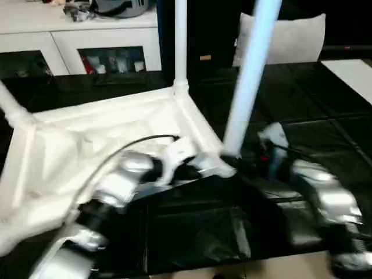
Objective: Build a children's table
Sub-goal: Rotate leg to tighten
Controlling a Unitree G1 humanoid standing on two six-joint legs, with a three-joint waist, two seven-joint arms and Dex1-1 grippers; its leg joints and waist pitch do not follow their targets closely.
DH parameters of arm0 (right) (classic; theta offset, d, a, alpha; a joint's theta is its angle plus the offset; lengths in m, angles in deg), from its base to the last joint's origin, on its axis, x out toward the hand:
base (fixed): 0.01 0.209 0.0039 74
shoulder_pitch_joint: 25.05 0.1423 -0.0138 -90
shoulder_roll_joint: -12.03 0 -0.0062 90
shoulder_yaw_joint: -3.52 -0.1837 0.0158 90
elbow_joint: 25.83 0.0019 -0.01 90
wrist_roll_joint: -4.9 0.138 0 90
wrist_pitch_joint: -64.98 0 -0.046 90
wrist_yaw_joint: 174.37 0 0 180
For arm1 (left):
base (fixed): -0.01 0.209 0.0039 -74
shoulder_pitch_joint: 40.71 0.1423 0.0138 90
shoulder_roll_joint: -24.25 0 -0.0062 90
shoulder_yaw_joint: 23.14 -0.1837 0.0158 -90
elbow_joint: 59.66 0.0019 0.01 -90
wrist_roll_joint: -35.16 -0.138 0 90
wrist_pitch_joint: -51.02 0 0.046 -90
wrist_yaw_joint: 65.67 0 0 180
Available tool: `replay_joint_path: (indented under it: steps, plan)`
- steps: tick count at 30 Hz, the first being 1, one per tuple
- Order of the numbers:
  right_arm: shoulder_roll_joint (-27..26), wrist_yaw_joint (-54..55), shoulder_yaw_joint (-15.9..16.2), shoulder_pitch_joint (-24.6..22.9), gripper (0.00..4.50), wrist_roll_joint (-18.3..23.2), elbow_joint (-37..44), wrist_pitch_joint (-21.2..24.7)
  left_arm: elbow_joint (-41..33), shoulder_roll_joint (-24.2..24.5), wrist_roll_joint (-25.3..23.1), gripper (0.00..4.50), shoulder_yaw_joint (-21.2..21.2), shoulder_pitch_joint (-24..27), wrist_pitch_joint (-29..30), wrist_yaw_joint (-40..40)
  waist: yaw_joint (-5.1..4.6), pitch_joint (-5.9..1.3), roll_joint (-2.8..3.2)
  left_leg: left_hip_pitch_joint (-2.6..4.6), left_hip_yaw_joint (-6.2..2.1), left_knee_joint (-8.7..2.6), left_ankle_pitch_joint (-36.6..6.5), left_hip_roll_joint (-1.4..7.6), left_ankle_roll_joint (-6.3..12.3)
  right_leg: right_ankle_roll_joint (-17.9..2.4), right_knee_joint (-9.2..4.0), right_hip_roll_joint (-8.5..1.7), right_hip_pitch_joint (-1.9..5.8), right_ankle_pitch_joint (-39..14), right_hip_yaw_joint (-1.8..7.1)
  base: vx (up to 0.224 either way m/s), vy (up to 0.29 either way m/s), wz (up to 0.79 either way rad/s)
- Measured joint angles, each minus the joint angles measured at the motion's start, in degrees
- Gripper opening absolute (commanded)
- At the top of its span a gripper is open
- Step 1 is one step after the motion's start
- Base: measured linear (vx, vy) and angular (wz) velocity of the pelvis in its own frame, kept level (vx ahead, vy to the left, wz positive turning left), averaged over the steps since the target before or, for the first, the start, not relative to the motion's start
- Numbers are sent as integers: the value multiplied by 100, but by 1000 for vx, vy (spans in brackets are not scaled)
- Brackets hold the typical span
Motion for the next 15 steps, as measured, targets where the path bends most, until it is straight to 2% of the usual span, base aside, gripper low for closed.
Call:
replay_joint_path:
  steps: [4, 9, 10, 13, 14, 15]
  plan:
    - [327, -881, 364, -2, 423, 75, 12, -71, 8, 467, 126, 0, -245, 43, -472, 907, 37, 0, 1, 31, -5, -3, -12, 2, -20, 9, -45, 0, 59, 6, -8, 0, 0, 0]
    - [410, -1467, 592, 15, 423, 93, -3, -271, 56, 890, 136, 0, -410, 29, -990, 1645, 172, 0, 0, 60, -5, -1, -12, 5, -21, 20, -56, -7, 96, 10, 15, 0, 0, 0]
    - [417, -1616, 653, 15, 397, 93, -7, -281, 58, 923, 137, 0, -447, 24, -1055, 1789, 202, 0, 0, 62, -1, -2, -13, 4, -22, 27, -59, -7, 105, 10, 27, 0, 0, 0]
    - [488, -1989, 870, 18, 383, 90, -7, -288, 68, 951, 139, 0, -535, -18, -1180, 2006, 258, -1, -2, 60, 4, -8, -14, -1, -17, 42, -78, -6, 109, 14, 46, 0, 0, 0]
    - [489, -2046, 903, 19, 353, 91, -9, -288, 74, 959, 140, 0, -541, -19, -1210, 2043, 264, -1, -2, 57, 4, -8, -13, -4, -13, 44, -76, -5, 109, 14, 54, 0, 0, 0]
    - [492, -2106, 944, 26, 353, 92, -20, -288, 86, 973, 143, 0, -549, -23, -1249, 2078, 269, -2, -2, 57, 5, -12, -12, -6, -10, 47, -76, -5, 109, 13, 58, 0, 0, 0]
